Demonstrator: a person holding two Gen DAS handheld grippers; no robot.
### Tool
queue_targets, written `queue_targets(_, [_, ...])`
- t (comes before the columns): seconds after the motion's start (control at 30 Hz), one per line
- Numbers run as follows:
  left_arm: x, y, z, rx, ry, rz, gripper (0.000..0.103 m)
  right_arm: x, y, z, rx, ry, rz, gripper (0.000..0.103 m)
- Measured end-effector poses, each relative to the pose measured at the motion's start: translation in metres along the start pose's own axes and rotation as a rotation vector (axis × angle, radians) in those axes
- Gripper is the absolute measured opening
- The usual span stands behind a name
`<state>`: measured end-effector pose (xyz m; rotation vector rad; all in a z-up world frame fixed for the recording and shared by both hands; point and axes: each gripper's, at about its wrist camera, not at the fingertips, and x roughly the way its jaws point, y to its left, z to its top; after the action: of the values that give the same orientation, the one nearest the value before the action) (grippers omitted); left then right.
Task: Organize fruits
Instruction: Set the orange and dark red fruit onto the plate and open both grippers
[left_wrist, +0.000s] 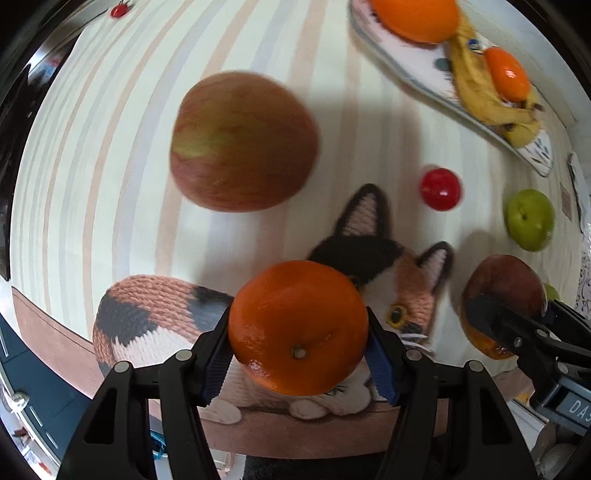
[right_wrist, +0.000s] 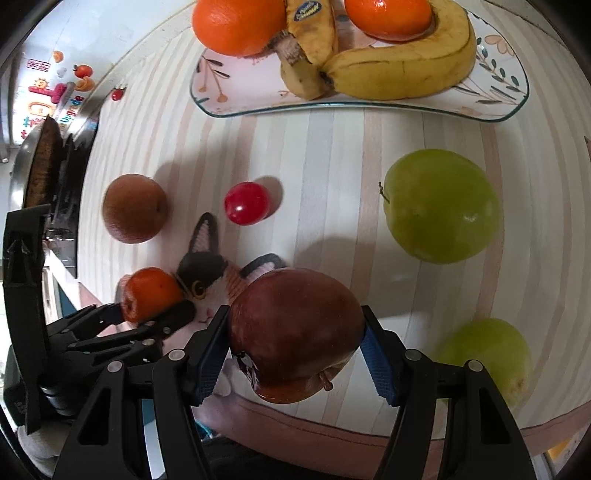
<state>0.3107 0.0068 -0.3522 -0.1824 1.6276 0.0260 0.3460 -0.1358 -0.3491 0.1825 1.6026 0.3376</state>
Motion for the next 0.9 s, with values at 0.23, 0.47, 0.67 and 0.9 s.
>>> queue_targets(0.23, [-0.041,-0.029,0.009,0.037,-0.058,-0.089,0.061,-0.064,-0.018,0.005,0.053,-0.119,0.079,0.069])
queue_targets(0.47, [-0.083,-0.061,0.053,0.101,-0.142,-0.129,0.061,-0.123,-0.060,0.040,0.172,-0.248,0.115,0.069])
queue_targets(0.67, [-0.077,-0.071,0.111,0.123,-0.136,-0.098,0.061,-0.116,-0.067,0.100,0.249,-0.253,0.158,0.069])
queue_targets(0.9, [-0.065,-0.067,0.150,0.142,-0.091,-0.068,0.061,-0.082,-0.059,0.151,0.250,-0.208,0.113,0.069])
